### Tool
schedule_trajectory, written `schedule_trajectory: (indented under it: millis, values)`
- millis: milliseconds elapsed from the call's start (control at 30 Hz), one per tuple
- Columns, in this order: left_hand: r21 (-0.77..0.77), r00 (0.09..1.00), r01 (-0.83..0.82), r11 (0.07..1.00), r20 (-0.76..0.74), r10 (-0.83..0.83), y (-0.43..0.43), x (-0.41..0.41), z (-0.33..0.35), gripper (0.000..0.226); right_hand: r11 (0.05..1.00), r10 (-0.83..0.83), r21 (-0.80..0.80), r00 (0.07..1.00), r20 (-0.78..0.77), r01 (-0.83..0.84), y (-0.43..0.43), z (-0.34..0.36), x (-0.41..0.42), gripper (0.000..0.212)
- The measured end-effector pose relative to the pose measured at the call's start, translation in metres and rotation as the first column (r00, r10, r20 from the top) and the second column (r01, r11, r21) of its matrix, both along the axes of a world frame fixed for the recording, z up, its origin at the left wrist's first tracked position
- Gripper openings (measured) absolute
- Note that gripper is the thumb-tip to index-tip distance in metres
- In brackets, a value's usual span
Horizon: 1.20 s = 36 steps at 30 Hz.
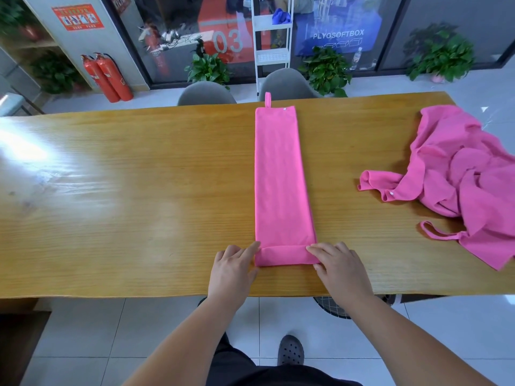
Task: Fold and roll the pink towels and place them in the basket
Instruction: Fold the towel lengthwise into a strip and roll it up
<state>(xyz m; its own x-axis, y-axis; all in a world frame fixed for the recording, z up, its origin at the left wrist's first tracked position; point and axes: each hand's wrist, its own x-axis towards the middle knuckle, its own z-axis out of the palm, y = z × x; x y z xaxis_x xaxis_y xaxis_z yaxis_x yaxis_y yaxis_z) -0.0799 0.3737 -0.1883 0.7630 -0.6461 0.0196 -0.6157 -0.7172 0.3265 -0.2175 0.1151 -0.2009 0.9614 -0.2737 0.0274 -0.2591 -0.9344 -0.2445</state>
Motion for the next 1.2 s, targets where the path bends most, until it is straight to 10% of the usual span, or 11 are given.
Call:
schedule_trajectory:
  millis: [533,767,1033,1200]
  values:
    - [-0.06,0.796,-0.228,0.972,-0.586,0.151,0.006,0.019,0.008,0.052,0.807,-0.259,0.515,0.957,-0.133,0.29,-0.011,0.016,-0.002,0.016]
    - [-0.051,0.925,-0.273,0.961,-0.286,0.248,-0.017,0.019,0.022,0.046,0.923,-0.263,0.261,0.959,-0.107,0.283,-0.003,0.036,0.019,0.013]
    - [-0.05,0.989,0.027,0.998,0.145,-0.02,-0.012,0.003,0.002,0.043,0.998,-0.054,-0.02,0.996,0.069,0.055,0.005,0.01,0.014,0.033]
    - [-0.034,0.995,0.078,0.996,0.06,-0.076,0.01,-0.011,-0.008,0.052,1.0,0.003,-0.029,1.0,-0.012,-0.003,0.003,0.004,-0.003,0.05]
